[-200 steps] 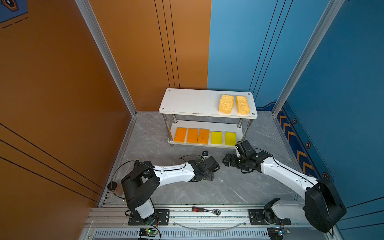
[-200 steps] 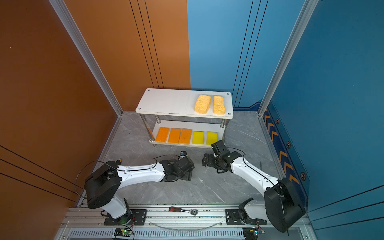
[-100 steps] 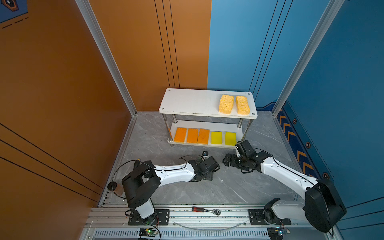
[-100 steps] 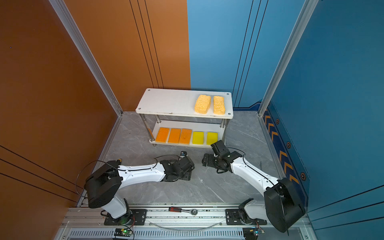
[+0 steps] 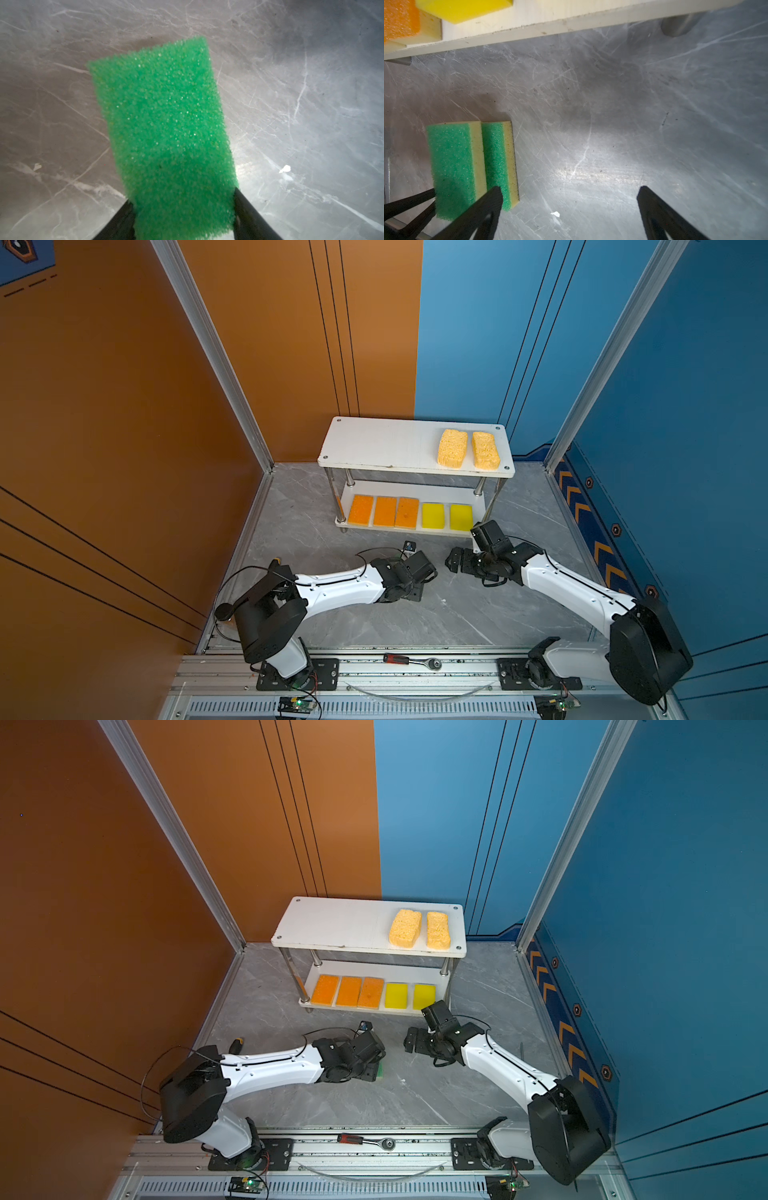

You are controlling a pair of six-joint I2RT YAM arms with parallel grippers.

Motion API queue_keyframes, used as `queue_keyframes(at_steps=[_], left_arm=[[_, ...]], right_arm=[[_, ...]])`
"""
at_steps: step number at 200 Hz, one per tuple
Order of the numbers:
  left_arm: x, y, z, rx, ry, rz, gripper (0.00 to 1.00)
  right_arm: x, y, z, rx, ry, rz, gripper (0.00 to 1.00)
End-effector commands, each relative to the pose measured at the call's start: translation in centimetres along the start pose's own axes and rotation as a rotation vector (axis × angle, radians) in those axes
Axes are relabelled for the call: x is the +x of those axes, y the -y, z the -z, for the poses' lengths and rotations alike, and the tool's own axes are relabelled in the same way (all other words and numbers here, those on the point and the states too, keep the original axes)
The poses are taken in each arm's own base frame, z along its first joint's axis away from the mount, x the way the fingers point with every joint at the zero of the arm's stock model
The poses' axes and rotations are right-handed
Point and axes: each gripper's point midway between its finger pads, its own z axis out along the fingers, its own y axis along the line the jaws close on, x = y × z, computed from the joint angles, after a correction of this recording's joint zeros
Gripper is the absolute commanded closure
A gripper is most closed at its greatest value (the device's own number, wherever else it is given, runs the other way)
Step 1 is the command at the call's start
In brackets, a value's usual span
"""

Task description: Place and organize the cleaning sponges onto the shelf

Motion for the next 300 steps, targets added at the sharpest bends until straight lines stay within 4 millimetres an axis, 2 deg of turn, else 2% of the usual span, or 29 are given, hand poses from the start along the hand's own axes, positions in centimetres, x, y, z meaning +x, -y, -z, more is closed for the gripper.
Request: queue_keyframes(at_steps=[1,10,34,54,121,176,214,248,300], left_arm=[[0.2,0.1,1.6,0.013,-0.043,-0.054,0.37],[-0.7,1.0,2.5,0.042,-0.031,-0.064,0.37],[-1.4,1.1,4.2,0.060,-0.017,-0.077,0.38],[-2.6,1.3,6.4,0.078,0.024,-0.090,0.38],[-6.6,0.2,13.1,0.077,0.179,-0.126,0.39],[-10.1,-0.4,17.2,0.117,0.292,-0.112,0.38],[-12.2,-0.4,20.5,0.141,0.373,-0.119,0.38],[-13.6,0.0,23.4,0.161,0.443,-0.139,0.38],[-15.7,-0.5,26.0,0.127,0.521,-0.156,0.37]], right_arm=[[-0.4,-0.4,0.1,-0.010,0.005,0.013,0.00],[-0.4,-0.5,0.1,-0.011,0.004,0.015,0.00],[-0.4,-0.7,-0.2,-0.014,-0.006,0.017,0.00],[-0.4,-0.8,-0.3,-0.014,-0.014,0.019,0.00],[-0.6,-1.3,-0.8,-0.029,-0.023,0.025,0.00],[-0.1,-4.0,-0.7,-0.171,-0.073,0.068,0.00],[0.0,-3.9,-0.5,-0.179,-0.072,0.069,0.00],[0.2,-4.6,-0.2,-0.228,-0.084,0.076,0.00],[0.3,-5.2,0.2,-0.264,-0.078,0.080,0.00]])
